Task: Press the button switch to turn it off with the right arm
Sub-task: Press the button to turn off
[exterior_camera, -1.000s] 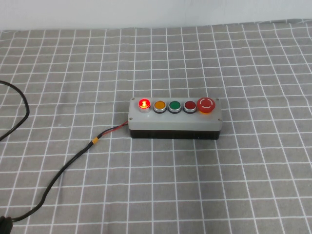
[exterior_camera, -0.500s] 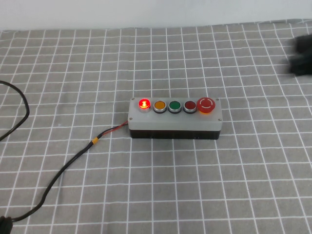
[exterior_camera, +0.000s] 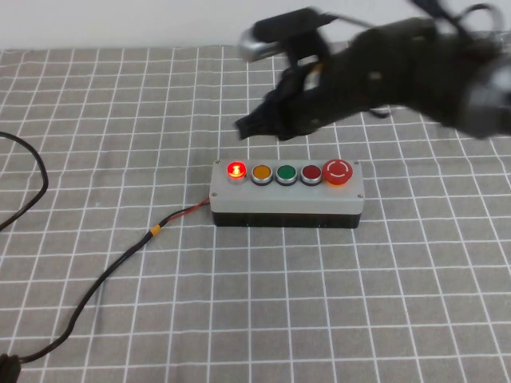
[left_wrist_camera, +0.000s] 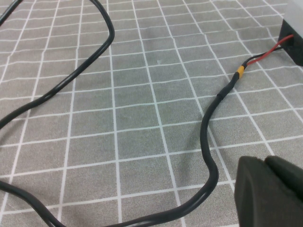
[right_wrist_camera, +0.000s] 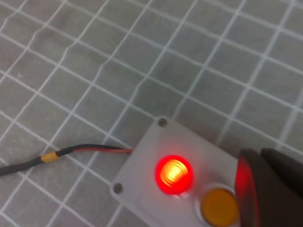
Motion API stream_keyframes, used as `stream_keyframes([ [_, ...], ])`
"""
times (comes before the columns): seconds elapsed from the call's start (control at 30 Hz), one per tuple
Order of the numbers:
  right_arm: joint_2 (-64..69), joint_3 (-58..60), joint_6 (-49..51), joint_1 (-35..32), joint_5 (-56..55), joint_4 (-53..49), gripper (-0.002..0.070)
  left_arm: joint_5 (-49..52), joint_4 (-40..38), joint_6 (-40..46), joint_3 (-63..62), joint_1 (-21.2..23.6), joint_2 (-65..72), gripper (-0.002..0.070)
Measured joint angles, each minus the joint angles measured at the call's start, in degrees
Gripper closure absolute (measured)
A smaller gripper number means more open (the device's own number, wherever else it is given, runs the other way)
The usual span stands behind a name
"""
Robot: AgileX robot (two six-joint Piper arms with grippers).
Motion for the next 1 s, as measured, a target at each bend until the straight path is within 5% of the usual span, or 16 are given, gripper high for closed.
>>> stream_keyframes([
  [0.27,11.3,-13.5,-1.7,2.3,6.7,1.8,0.0692,0.0,0.0,0.0,0.0,0.0,0.0,0.0678],
  [1.0,14.4,-15.2,-1.7,2.5,12.5,1.9,0.0692,0.0,0.0,0.0,0.0,0.0,0.0,0.0678],
])
